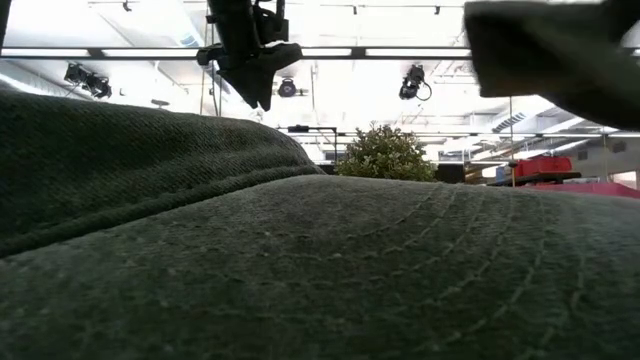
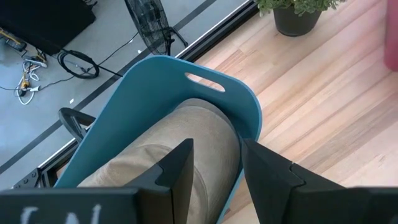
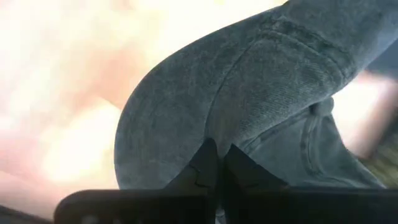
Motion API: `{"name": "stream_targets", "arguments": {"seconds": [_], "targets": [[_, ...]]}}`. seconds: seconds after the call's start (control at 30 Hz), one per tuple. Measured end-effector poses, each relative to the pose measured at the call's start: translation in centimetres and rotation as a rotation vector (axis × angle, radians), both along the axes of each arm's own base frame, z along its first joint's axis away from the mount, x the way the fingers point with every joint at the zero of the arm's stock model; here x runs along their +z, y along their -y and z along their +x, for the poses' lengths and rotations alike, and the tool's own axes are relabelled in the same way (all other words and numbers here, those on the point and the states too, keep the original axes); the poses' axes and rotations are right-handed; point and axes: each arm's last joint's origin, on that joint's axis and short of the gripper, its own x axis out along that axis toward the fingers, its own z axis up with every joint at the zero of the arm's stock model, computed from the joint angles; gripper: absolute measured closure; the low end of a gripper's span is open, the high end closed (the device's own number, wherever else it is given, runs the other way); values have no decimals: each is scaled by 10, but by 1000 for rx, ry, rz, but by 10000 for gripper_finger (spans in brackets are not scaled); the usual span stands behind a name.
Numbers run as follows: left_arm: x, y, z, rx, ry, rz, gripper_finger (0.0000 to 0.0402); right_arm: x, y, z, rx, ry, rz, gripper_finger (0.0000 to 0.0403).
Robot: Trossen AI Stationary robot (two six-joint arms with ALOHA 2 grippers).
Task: Pick & Place hat
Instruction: Put the right black cap into the red bin
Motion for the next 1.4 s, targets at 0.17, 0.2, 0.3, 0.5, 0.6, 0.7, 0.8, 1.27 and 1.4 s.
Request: {"name": "stream_targets", "arguments": {"seconds": [0.17,0.2,0.3,0.5,0.6,0.7,0.8,1.27,1.4], "targets": [[0,0,0,0,0,0,262,6,49,-8,-68,-37,-191,400],[0,0,0,0,0,0,262,5,59,-8,-68,-49,-201,400],[0,0,0,0,0,0,262,-3,83,-7,-75,-80,-225,401],[0,0,0,0,1,0,262,-34,124,-2,-97,-170,-235,401],[0,0,0,0,0,0,262,-52,136,0,-99,-199,-153,401],[0,0,0,0,0,0,262,-67,143,-2,-105,-224,-109,401],[0,0,0,0,0,0,262,-76,149,-4,-147,-239,-124,396],[0,0,0,0,-1,0,262,-80,156,-3,-408,-154,-72,303],[0,2,-1,-12,-17,1,262,-80,151,-2,-412,-145,-69,275]]}}
